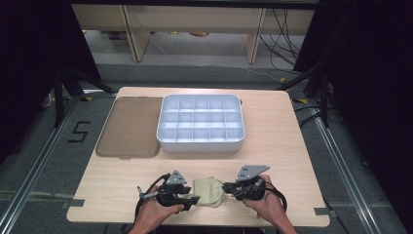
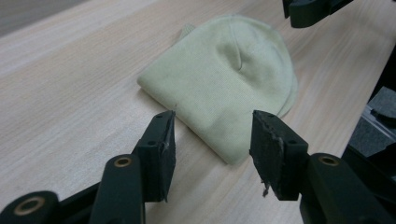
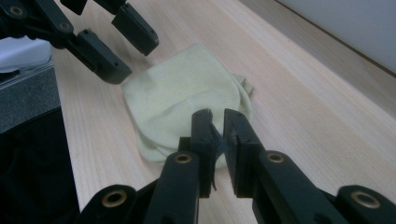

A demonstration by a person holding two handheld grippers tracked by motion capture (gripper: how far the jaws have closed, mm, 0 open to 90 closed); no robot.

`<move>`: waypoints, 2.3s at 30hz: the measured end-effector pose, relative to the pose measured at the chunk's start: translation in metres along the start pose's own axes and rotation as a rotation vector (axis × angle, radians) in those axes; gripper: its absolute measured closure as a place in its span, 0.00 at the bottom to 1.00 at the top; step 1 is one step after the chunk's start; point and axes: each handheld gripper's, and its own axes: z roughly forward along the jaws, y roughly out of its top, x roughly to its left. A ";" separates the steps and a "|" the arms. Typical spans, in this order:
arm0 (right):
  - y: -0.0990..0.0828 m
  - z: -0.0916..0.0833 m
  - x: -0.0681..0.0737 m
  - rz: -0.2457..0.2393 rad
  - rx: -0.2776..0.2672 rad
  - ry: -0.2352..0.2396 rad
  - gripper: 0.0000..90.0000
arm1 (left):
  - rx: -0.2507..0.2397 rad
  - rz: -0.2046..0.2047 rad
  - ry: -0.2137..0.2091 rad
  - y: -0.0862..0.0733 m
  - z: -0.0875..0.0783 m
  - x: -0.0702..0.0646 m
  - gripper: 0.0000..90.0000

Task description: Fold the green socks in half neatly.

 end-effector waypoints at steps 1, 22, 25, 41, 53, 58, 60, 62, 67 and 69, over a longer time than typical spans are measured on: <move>0.000 0.000 0.000 0.001 -0.001 -0.002 0.91 | 0.005 -0.002 0.011 0.000 0.002 -0.001 0.54; -0.001 -0.002 -0.002 0.013 -0.009 0.007 0.88 | 0.105 0.101 0.114 0.015 0.006 0.017 0.60; -0.001 -0.001 -0.001 0.004 -0.008 0.013 0.88 | 0.107 0.073 0.101 0.017 0.004 0.017 0.59; 0.001 -0.002 -0.001 -0.003 -0.029 0.027 0.87 | 0.090 -0.035 0.020 0.017 0.012 0.018 0.77; 0.005 0.004 0.007 -0.005 -0.043 0.040 0.89 | 0.063 0.000 0.014 0.021 0.004 0.017 0.93; 0.014 0.011 0.013 -0.022 -0.074 0.065 0.94 | 0.059 0.025 0.021 0.025 -0.001 0.014 0.93; 0.017 0.019 0.017 -0.041 -0.069 0.069 0.97 | 0.064 0.039 0.035 0.025 -0.001 0.013 0.93; 0.018 0.025 0.022 -0.050 -0.055 0.076 0.98 | 0.076 0.053 0.050 0.025 -0.003 0.014 0.93; 0.023 0.041 0.028 -0.071 -0.050 0.100 1.00 | 0.063 0.046 0.049 0.027 -0.008 0.016 0.93; 0.024 0.048 0.030 -0.082 -0.049 0.110 1.00 | 0.066 0.054 0.063 0.028 -0.010 0.017 0.93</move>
